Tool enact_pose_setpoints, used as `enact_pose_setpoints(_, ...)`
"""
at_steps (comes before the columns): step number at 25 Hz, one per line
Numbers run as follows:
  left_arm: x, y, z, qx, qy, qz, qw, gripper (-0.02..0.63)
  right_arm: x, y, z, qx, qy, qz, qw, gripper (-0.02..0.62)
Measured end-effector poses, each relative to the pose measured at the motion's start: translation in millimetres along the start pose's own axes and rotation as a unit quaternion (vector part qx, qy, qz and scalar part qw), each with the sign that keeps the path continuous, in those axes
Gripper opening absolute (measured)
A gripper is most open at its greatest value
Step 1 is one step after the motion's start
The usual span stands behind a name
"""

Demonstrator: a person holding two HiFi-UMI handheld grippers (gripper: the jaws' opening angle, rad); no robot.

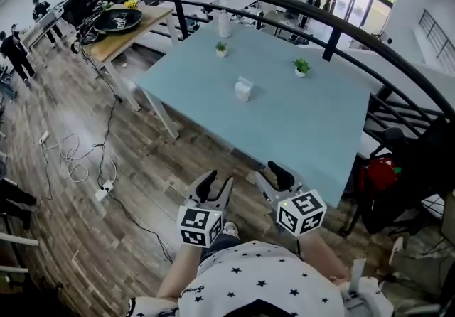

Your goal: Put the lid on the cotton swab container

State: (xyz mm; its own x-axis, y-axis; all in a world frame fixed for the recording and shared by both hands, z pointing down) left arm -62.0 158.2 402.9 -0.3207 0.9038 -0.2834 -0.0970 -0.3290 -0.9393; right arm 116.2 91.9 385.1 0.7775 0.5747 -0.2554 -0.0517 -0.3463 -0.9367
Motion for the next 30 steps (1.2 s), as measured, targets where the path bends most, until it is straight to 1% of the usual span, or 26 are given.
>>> enact_pose_setpoints(6, -14, 8, 42, -0.001, -0.013, 0.001, 0.9999, 0.167, -45, 8, 6, -0.001, -0.009, -0.005, 1.0, 0.169)
enact_pose_setpoints(11, -23, 9, 70, 0.001, -0.015, 0.0, 0.9999, 0.167, -69, 11, 6, 0.0, -0.02, -0.013, 1.0, 0.169)
enact_pose_setpoints(21, -47, 23, 105, 0.006, -0.019, -0.001, 0.9998, 0.167, -102, 28, -11, 0.001, -0.041, -0.014, 0.999, 0.169)
enact_pose_setpoints(30, -85, 31, 134, 0.002, -0.014, 0.002, 0.9999, 0.167, -142, 42, -40, 0.003, -0.044, -0.015, 0.999, 0.169)
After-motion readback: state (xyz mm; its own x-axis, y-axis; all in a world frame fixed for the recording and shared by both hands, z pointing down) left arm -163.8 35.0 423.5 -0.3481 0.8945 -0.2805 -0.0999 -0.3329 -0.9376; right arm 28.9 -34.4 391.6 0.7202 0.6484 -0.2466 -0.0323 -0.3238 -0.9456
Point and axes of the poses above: the fingertips, and each gripper's own axes: x backward along the fingers, z to its left, y out of its top, the point moved 8 cm from there along x, backward along the fingers, and after that the axes turned 4 degrees about -y, right-handed, at the moved point
